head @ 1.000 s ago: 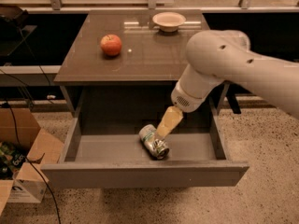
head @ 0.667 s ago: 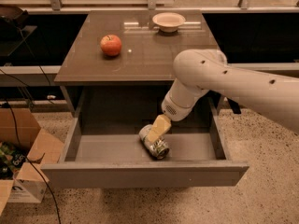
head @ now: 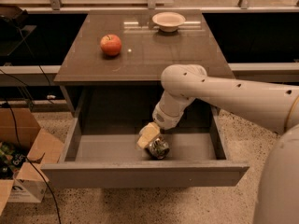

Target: Pick 7up can from top drawer and place on counter

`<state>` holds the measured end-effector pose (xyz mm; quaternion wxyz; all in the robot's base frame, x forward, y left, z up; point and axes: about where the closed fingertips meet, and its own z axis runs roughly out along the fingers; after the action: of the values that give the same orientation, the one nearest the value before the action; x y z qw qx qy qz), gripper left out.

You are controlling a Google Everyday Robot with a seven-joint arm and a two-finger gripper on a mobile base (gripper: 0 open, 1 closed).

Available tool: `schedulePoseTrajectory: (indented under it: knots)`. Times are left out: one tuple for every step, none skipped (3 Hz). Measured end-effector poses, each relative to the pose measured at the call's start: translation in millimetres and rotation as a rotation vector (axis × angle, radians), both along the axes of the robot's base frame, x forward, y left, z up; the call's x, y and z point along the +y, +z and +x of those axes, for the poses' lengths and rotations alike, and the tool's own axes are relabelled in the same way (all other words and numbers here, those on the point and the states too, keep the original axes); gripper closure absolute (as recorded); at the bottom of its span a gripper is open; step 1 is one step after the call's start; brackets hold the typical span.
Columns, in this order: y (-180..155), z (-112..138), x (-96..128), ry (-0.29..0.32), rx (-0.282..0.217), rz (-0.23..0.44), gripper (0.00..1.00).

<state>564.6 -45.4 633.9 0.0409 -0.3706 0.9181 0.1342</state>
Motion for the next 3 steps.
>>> schedulePoseTrajectory:
  knots:
    - [-27.6, -4.9, 1.2, -0.056, 0.077, -0.034, 0.18]
    - [-31.9, -6.1, -0.2, -0.088, 0.094, -0.073, 0.41]
    - [-27.2, -5.8, -0.9, -0.09, 0.087, -0.077, 0.64]
